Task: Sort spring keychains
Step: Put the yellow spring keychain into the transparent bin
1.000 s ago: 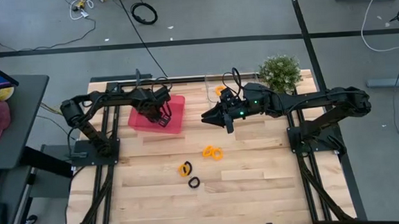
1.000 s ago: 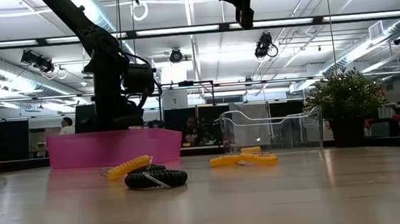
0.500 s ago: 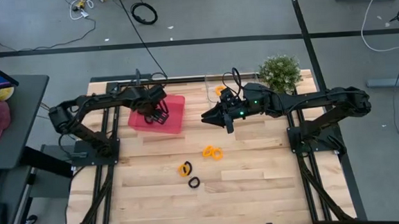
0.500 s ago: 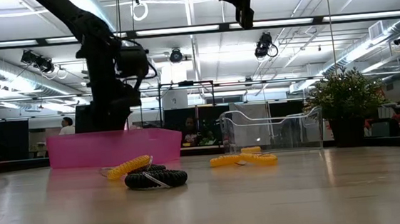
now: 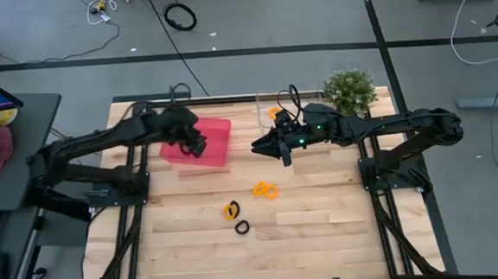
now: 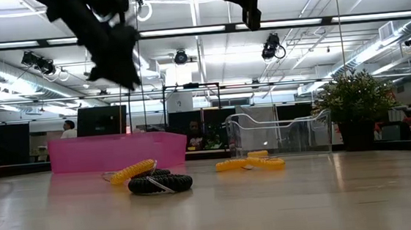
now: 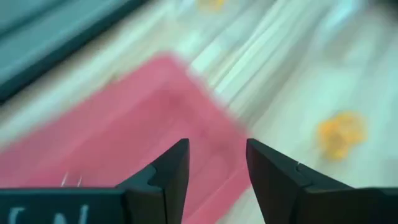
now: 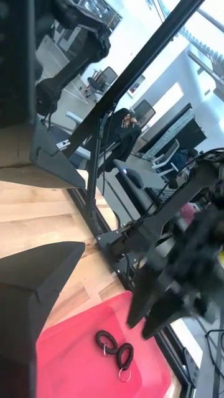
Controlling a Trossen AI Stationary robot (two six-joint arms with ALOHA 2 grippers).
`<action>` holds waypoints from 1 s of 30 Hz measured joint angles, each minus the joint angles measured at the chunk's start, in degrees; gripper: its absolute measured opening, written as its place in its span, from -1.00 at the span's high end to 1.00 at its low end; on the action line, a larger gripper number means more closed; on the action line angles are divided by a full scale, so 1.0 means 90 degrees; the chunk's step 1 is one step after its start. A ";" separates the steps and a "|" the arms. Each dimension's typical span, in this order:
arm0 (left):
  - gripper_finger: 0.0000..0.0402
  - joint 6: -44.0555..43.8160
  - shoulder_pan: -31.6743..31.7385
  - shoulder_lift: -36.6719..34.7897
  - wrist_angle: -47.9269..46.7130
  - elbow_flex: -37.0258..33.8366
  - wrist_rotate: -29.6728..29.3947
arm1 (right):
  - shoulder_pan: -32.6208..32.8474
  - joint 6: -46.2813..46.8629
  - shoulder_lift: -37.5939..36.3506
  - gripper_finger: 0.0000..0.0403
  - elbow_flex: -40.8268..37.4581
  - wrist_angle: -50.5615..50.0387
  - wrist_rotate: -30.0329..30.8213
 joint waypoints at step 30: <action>0.75 0.1430 -0.1994 -0.1696 0.3594 0.0005 -0.0007 | -0.0001 0.0167 0.0000 0.24 0.0002 0.1114 -0.0285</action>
